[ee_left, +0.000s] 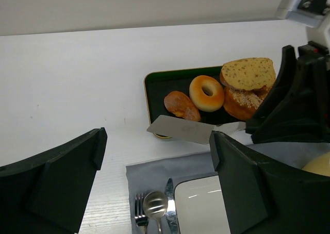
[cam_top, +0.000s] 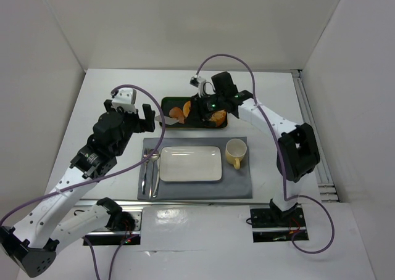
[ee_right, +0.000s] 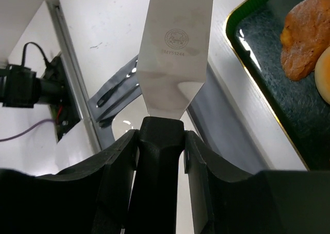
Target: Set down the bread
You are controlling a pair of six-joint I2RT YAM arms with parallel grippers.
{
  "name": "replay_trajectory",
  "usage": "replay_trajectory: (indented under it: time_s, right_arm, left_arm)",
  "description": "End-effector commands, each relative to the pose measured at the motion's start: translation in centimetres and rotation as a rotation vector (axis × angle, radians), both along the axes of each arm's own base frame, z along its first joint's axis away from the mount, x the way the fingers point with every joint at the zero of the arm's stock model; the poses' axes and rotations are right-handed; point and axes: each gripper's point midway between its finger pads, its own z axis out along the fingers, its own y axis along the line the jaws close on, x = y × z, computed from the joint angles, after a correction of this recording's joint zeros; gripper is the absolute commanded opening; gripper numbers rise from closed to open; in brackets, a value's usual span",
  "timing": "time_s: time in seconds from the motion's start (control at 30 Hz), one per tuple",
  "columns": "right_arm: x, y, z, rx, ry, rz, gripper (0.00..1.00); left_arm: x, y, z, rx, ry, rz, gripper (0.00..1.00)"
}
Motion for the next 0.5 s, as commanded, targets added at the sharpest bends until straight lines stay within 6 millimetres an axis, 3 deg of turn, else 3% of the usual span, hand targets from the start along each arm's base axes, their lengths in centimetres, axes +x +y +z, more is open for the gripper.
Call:
replay_trajectory:
  time_s: [0.0,0.2,0.47]
  right_arm:
    - [2.3,1.9,1.5,0.048,-0.090,-0.065,0.00]
    - [3.1,2.6,1.1,0.067,-0.079,-0.120,0.00]
    - [3.0,2.5,-2.7,0.029,-0.015,-0.170,0.00]
  left_arm:
    - [0.1,-0.1,1.6,-0.054,-0.055,0.011,1.00]
    - [0.1,-0.1,1.6,-0.054,-0.055,0.011,1.00]
    - [0.1,-0.1,1.8,-0.058,-0.063,0.011,1.00]
